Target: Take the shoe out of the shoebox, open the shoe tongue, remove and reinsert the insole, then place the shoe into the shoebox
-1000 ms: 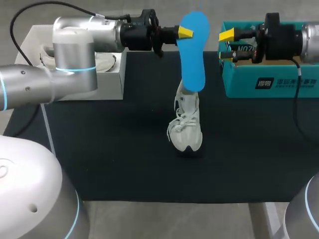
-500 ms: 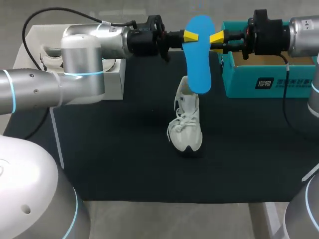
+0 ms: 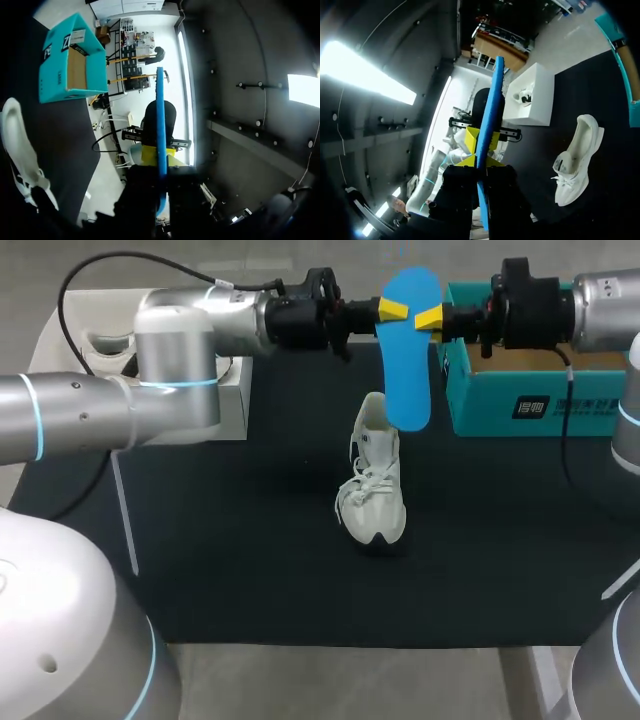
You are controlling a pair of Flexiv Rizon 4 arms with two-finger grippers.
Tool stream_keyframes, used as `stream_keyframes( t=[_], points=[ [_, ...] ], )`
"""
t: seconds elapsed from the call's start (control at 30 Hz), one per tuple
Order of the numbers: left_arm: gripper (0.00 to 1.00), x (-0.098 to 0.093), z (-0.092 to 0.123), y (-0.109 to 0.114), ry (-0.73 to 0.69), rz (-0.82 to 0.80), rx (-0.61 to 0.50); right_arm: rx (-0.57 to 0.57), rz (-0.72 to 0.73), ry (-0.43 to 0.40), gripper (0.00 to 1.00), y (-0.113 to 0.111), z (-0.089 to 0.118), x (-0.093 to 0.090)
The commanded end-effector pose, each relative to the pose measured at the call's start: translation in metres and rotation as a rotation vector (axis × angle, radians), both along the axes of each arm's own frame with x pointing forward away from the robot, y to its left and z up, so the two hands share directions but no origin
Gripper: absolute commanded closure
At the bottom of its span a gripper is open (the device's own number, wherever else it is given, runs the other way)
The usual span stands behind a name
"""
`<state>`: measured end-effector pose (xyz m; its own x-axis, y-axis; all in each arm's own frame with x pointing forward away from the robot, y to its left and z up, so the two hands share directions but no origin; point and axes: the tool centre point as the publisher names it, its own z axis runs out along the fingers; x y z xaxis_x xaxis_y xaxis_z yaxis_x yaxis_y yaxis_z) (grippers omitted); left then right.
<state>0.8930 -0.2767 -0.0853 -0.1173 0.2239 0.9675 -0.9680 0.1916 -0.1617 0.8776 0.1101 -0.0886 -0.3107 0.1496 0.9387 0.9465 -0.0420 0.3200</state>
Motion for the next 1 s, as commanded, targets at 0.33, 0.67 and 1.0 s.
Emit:
stream_keyframes(
  t=[0.33,0.67,1.0],
  points=[
    [0.0,-0.002,-0.007,0.004,0.017,-0.009,0.037,0.007,0.001,-0.003,1.0,-0.003,-0.004,-0.008],
    [0.0,0.002,-0.01,0.026,-0.01,0.04,0.139,0.011,-0.006,0.009,1.0,-0.006,-0.009,-0.011],
    [0.0,0.002,-0.018,0.046,0.004,0.066,0.204,0.004,-0.006,0.039,1.0,-0.007,-0.022,-0.015]
  ],
)
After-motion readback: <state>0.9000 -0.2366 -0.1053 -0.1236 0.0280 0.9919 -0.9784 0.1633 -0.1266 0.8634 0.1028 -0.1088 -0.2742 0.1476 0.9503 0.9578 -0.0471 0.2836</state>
